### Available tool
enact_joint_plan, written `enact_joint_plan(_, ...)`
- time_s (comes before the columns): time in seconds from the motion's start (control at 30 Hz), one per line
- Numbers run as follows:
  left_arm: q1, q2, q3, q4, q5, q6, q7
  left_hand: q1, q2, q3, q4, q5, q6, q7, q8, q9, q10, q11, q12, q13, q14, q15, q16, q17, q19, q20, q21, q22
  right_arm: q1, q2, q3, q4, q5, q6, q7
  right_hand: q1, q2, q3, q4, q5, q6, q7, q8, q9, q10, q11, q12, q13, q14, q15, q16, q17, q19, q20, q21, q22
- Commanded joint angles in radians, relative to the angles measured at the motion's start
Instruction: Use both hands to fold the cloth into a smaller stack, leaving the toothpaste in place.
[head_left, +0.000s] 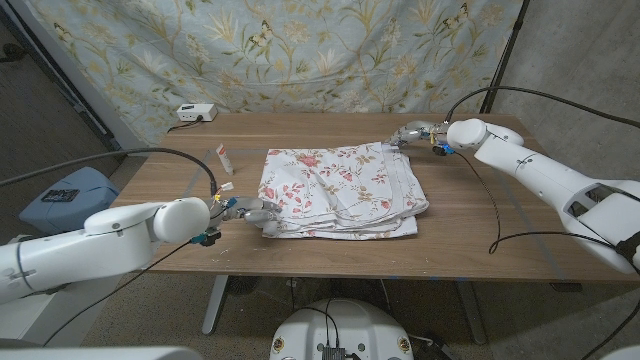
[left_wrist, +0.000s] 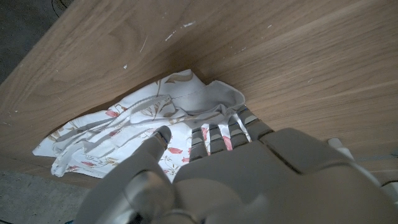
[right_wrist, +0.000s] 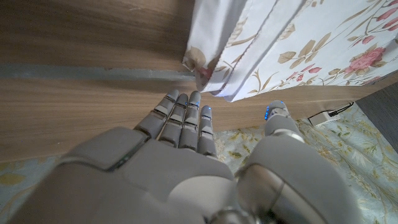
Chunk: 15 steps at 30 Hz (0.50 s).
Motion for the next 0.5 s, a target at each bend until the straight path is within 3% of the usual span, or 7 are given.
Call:
enact_joint_plan(0.03,-0.047,-0.046,0.043,0.02,0.053,0.006,-0.064,0.0,-0.005,0.012,0.0,-0.002,0.014,0.002,0.003,0.001,0.01,0.0,0.01,0.001,0.008,-0.001,0.006,0.002,0.008,-0.001,0.002,0.001,0.021,0.012,-0.01,0.065,0.003,0.037,0.004,0.013,-0.005,0.002,0.006,0.003,-0.004,-0.003,-0.002,0.002,-0.004,0.0,0.001,0.003,-0.003,0.0,-0.003,0.002,0.004,-0.002,-0.001,0.005)
enact_joint_plan(0.5,-0.073,-0.07,0.06,0.031,0.082,0.006,-0.1,-0.001,-0.006,0.015,-0.001,-0.002,0.017,0.001,0.002,0.001,0.018,-0.003,0.01,0.001,0.015,-0.004,0.006,0.002,0.009,-0.002,0.001,0.001,0.039,0.024,-0.024,0.104,0.002,0.045,0.02,0.016,-0.008,-0.001,0.008,0.004,-0.001,-0.003,-0.002,0.002,-0.003,-0.002,0.005,0.007,0.002,-0.002,-0.003,0.005,0.005,-0.002,-0.002,0.005)
